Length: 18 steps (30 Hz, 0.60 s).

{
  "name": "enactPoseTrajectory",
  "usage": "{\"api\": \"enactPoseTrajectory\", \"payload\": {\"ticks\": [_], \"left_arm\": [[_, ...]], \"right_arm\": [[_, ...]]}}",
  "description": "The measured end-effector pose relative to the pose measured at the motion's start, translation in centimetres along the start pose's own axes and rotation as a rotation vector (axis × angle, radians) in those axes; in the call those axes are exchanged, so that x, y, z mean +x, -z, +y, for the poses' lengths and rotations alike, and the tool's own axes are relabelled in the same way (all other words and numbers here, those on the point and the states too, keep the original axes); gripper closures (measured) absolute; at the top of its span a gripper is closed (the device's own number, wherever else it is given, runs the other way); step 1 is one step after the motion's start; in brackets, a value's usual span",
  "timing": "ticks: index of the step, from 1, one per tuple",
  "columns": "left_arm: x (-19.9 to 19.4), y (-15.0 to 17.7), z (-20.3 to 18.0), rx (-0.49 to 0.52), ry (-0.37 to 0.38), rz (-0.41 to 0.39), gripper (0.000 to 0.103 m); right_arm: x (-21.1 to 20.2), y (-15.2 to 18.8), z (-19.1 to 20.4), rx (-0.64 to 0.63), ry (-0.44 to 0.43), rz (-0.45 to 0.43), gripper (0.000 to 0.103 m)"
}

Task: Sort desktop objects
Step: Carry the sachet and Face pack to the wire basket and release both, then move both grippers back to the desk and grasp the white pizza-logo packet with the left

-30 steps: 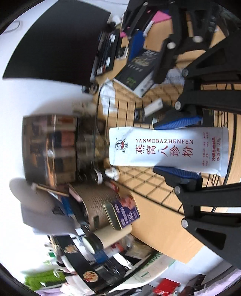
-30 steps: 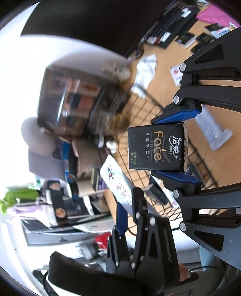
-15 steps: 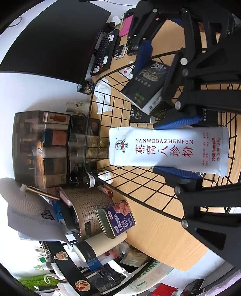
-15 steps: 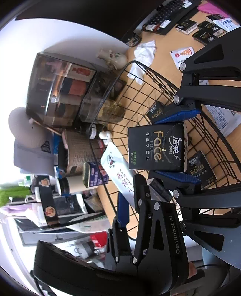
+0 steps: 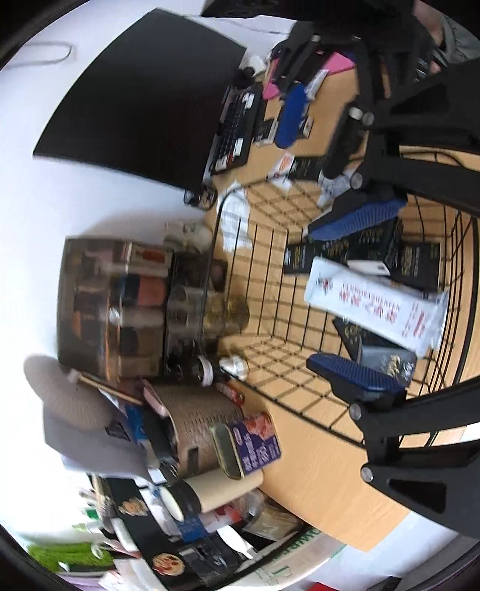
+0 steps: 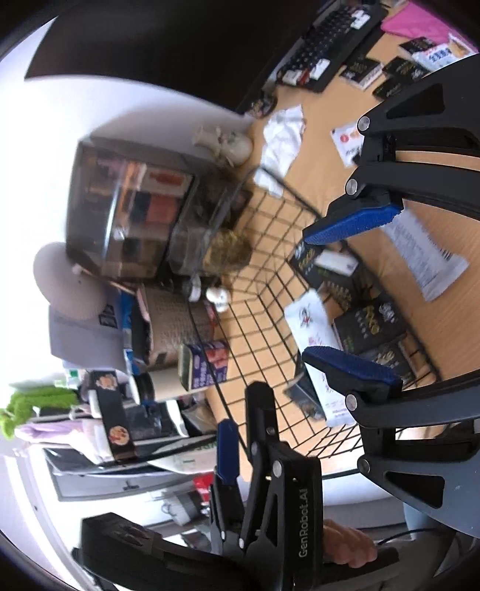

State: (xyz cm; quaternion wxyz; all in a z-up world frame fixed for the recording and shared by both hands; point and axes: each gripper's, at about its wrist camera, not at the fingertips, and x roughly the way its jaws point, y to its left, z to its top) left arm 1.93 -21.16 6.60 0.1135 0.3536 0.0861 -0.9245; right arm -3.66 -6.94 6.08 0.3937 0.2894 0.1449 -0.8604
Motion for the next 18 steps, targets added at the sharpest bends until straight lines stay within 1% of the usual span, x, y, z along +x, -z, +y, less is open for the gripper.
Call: {"api": "enactPoseTrajectory", "payload": {"ticks": [2,4,8,10,12,14,18], "left_arm": [[-0.5,0.0,-1.1,0.027,0.006,-0.004,0.034],[-1.0,0.1,-2.2,0.053,0.028,-0.003,0.034],[-1.9,0.3,-5.0,0.099,0.088,0.003,0.033],[-2.1,1.0,-7.1,0.122,0.139,0.022,0.033],[-2.4,2.2,-10.0,0.196,0.200,0.052,0.033],[-2.6,3.6,-12.6,0.268,0.227,0.071,0.033],[-1.9,6.8,-17.6,0.402,0.273,0.144,0.033]], "right_arm": [[-1.6,0.3,-1.2,0.013,0.030,-0.014,0.046],[-3.2,0.8,-2.4,0.025,0.063,-0.024,0.046],[-6.4,2.7,-4.9,0.060,0.125,-0.034,0.046],[-7.9,4.0,-6.1,0.084,0.155,-0.027,0.046],[-9.0,5.6,-6.9,0.103,0.180,-0.012,0.046],[-10.1,7.8,-7.7,0.123,0.202,0.020,0.046],[-11.9,12.5,-8.8,0.165,0.254,0.099,0.046]]}}
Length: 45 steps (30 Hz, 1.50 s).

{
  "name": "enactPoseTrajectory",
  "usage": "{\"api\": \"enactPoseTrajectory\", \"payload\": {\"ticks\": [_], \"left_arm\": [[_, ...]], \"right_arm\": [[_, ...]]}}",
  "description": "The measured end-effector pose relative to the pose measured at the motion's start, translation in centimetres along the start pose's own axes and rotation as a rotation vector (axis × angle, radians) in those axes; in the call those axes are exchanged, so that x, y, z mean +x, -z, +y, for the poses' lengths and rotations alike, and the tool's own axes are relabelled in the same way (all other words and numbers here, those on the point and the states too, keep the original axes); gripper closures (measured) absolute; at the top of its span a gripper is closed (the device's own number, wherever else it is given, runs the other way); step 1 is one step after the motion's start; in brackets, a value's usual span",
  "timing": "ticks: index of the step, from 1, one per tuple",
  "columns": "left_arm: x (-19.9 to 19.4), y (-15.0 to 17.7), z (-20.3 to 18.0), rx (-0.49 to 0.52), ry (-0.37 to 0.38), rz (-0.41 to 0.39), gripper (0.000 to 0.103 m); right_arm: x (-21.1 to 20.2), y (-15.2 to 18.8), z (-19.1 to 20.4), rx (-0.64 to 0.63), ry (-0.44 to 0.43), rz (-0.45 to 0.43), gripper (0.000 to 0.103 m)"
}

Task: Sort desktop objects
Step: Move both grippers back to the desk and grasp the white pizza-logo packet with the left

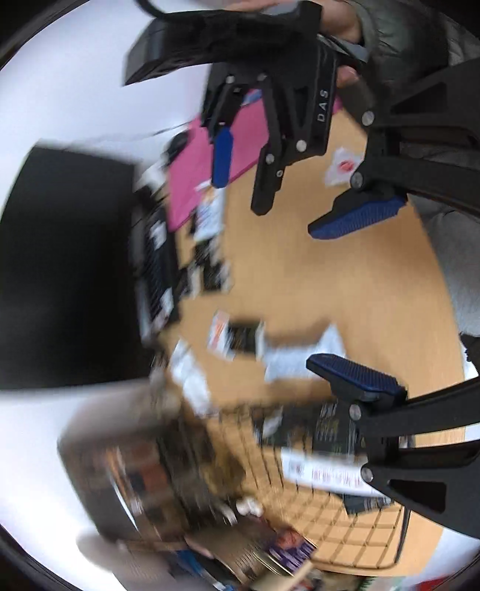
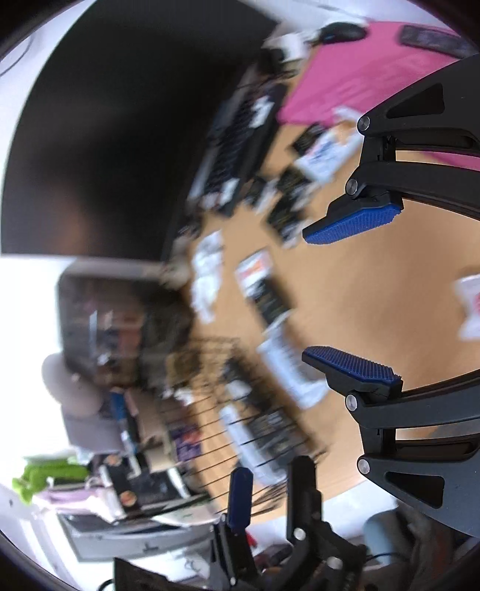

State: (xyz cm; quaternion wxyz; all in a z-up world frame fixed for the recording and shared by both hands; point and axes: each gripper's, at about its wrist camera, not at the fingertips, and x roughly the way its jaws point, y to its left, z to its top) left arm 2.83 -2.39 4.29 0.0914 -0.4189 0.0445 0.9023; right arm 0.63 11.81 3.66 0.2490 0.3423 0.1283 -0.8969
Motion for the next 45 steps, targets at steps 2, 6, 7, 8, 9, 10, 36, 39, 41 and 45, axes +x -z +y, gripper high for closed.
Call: {"api": "enactPoseTrajectory", "payload": {"ticks": [2,6,7,8,9,10,36,39,41,45], "left_arm": [[1.3,0.6,-2.1,0.050,0.001,0.029,0.033],[5.2,2.0,-4.5,0.079,0.037,0.132,0.033],[6.4,2.3,-4.9,0.084,0.042,0.158,0.033],[7.6,2.7,-5.5,0.094,0.044,0.184,0.033],[8.6,3.1,-6.1,0.106,0.041,0.207,0.033],[9.2,3.4,-6.6,0.114,0.040,0.220,0.033],[15.0,-2.5,-3.3,0.003,0.047,0.191,0.033],[15.5,-4.1,-2.4,-0.022,0.032,0.169,0.033],[16.2,-4.8,-2.6,-0.003,0.024,0.172,0.033],[17.4,-4.8,-3.9,0.052,0.030,0.198,0.033]], "right_arm": [[-0.7,2.7,-1.1,0.027,0.028,0.041,0.046],[-1.5,7.8,-2.9,0.075,0.049,0.130,0.046],[-1.6,8.9,-3.1,0.082,0.054,0.152,0.046],[-1.7,10.1,-3.4,0.089,0.057,0.174,0.046],[-1.7,11.0,-3.5,0.093,0.056,0.192,0.046],[-1.6,12.1,-3.6,0.095,0.050,0.218,0.046],[5.7,7.7,-9.6,0.123,-0.035,0.189,0.046],[5.5,8.4,-9.9,0.118,-0.032,0.218,0.046],[5.6,8.8,-9.6,0.111,-0.046,0.225,0.046],[5.8,8.9,-9.0,0.090,-0.037,0.224,0.046]]}}
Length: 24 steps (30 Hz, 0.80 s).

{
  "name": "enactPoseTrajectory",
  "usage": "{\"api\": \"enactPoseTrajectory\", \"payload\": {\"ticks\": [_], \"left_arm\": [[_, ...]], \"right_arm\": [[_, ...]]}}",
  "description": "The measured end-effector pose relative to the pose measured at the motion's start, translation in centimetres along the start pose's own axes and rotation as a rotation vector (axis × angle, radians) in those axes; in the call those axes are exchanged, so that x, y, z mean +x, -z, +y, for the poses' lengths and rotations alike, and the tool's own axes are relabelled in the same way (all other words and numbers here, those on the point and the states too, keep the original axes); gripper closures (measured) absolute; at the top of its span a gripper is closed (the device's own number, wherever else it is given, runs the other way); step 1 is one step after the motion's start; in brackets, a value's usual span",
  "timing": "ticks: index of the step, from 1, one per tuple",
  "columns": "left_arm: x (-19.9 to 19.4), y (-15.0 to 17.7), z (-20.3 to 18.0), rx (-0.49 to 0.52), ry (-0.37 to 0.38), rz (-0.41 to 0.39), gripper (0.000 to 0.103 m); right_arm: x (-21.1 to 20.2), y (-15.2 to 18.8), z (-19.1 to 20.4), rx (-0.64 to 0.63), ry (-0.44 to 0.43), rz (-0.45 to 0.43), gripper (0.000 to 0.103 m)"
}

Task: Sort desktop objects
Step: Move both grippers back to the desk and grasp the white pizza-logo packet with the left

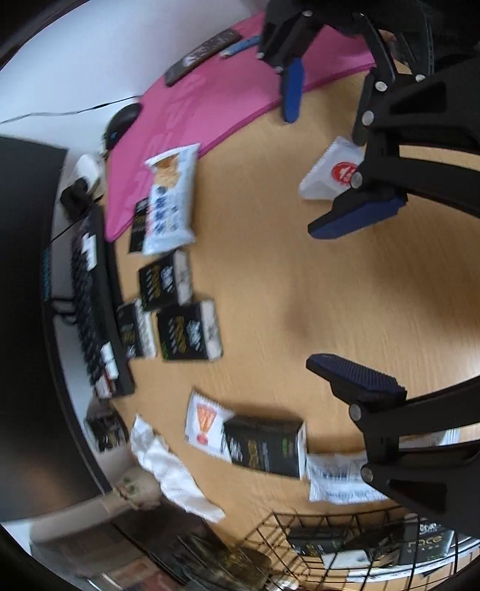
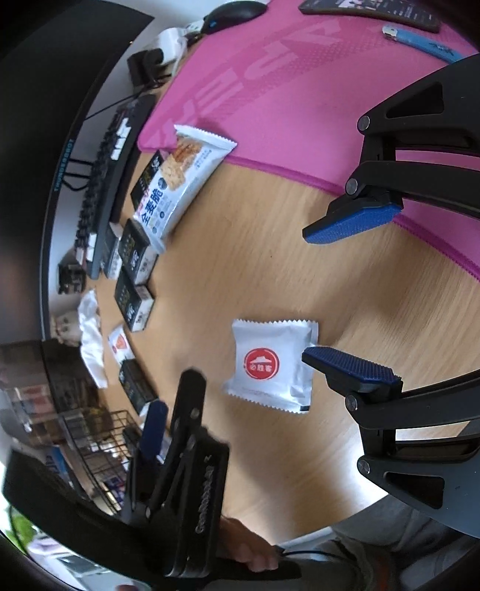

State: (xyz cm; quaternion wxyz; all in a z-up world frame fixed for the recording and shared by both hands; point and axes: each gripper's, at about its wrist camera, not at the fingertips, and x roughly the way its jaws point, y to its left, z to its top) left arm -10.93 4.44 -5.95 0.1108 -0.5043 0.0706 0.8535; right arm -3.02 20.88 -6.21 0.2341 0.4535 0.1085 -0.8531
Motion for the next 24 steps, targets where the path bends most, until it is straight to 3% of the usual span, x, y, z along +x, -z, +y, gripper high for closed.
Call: {"api": "enactPoseTrajectory", "payload": {"ticks": [5,8,15,24], "left_arm": [[0.2,1.4,-0.6,0.016,0.013,0.025,0.033],[-0.2,2.1,-0.3,0.010,-0.018,0.020,0.033],[-2.4,2.6,2.2,-0.094,0.015,-0.011,0.033],[-2.1,2.2,-2.9,0.009,0.096,0.002,0.033]], "right_arm": [[0.7,-0.7,-0.2,0.008,0.023,-0.025,0.046],[1.4,-1.5,0.1,0.000,0.021,-0.042,0.045],[1.8,-2.1,0.8,0.003,-0.001,-0.051,0.046],[-1.8,-1.5,-3.1,0.095,0.081,-0.115,0.046]]}}
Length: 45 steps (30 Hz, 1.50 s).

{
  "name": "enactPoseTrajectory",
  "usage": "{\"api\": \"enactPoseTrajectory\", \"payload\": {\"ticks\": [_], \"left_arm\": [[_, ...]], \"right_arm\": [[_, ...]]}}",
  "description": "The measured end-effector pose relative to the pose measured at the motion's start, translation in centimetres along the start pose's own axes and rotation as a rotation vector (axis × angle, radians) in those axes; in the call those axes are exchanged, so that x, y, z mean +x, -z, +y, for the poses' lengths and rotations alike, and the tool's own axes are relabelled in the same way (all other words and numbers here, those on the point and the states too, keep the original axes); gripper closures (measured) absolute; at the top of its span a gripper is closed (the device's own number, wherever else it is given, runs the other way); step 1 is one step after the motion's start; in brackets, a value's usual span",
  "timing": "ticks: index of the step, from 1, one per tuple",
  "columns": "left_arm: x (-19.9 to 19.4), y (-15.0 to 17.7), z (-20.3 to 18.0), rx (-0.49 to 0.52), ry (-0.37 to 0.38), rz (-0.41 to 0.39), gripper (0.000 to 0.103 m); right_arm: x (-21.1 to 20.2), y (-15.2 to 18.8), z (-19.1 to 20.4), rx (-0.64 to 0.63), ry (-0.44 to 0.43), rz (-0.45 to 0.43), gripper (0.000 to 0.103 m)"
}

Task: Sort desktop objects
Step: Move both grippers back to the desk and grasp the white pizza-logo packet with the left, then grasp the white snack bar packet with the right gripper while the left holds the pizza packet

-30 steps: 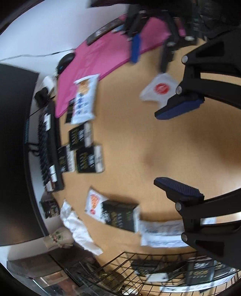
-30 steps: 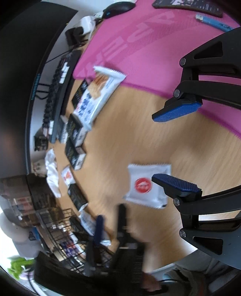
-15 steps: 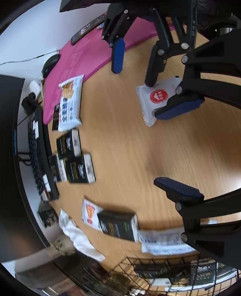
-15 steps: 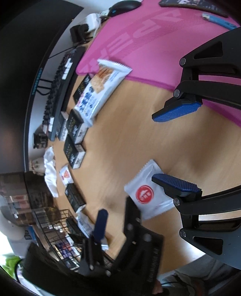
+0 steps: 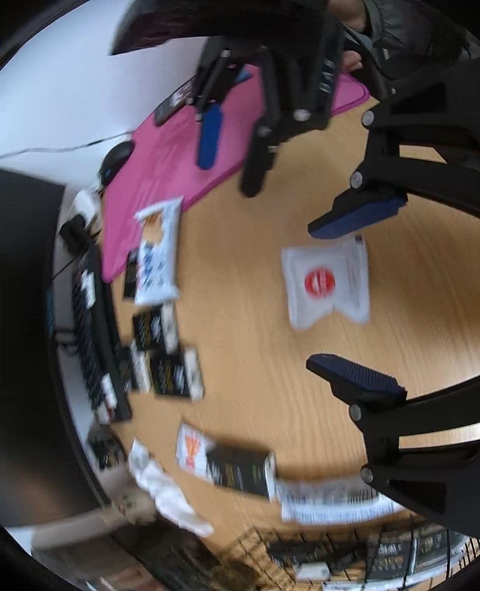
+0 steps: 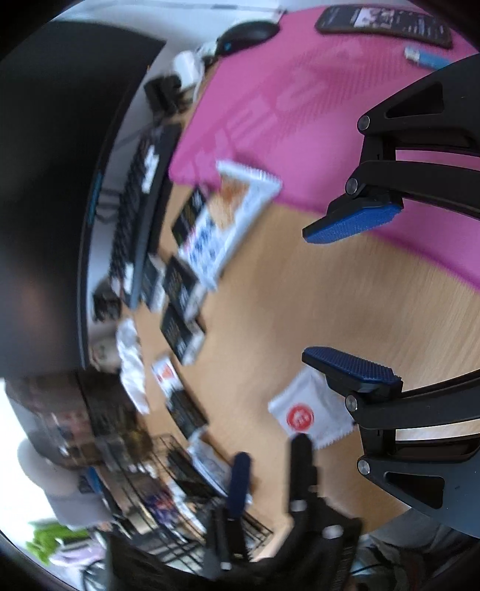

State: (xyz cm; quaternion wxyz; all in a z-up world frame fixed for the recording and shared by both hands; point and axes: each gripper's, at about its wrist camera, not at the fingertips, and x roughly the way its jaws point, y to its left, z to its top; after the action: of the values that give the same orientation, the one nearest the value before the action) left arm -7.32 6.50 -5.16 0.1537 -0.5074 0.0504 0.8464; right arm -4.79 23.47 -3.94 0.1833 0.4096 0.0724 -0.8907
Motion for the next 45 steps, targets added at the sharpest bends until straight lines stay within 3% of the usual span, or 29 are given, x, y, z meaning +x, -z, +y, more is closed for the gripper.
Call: {"api": "enactPoseTrajectory", "payload": {"ticks": [7,12,18,21,25,29,35,37,40,45], "left_arm": [[2.7,0.2,-1.3,0.020,-0.030,0.045,0.036],[2.5,-0.1,-0.6,0.010,-0.054,0.027,0.062],[2.5,-0.6,0.6,0.013,-0.070,0.029,0.066],[2.6,-1.0,1.7,0.001,-0.096,0.026,0.066],[2.7,-1.4,2.7,-0.023,-0.067,0.028,0.066],[3.0,-2.1,2.9,-0.027,-0.060,0.028,0.066],[3.4,-3.1,3.9,-0.050,-0.065,0.025,0.066],[3.6,-3.5,4.3,-0.065,-0.070,0.020,0.066],[3.7,-3.8,5.2,-0.093,-0.085,0.009,0.066],[3.2,-2.9,6.5,-0.126,-0.103,0.007,0.066]], "right_arm": [[-0.2,0.8,-1.2,0.024,-0.013,0.007,0.046],[0.7,1.0,-0.9,0.016,-0.035,0.020,0.046],[1.4,-0.4,-1.8,0.013,-0.013,0.000,0.046],[1.4,-3.0,-3.3,0.005,0.047,-0.041,0.046],[2.3,-6.5,-6.1,0.018,0.166,-0.083,0.046],[5.4,-8.7,-7.9,-0.008,0.253,-0.025,0.046],[5.7,-6.6,-5.2,-0.070,0.162,0.066,0.046],[4.5,-5.5,-4.1,-0.065,0.105,0.054,0.046],[3.0,-4.6,-3.1,-0.013,0.097,0.011,0.045],[3.0,-4.1,1.3,-0.116,-0.009,0.025,0.045]]}}
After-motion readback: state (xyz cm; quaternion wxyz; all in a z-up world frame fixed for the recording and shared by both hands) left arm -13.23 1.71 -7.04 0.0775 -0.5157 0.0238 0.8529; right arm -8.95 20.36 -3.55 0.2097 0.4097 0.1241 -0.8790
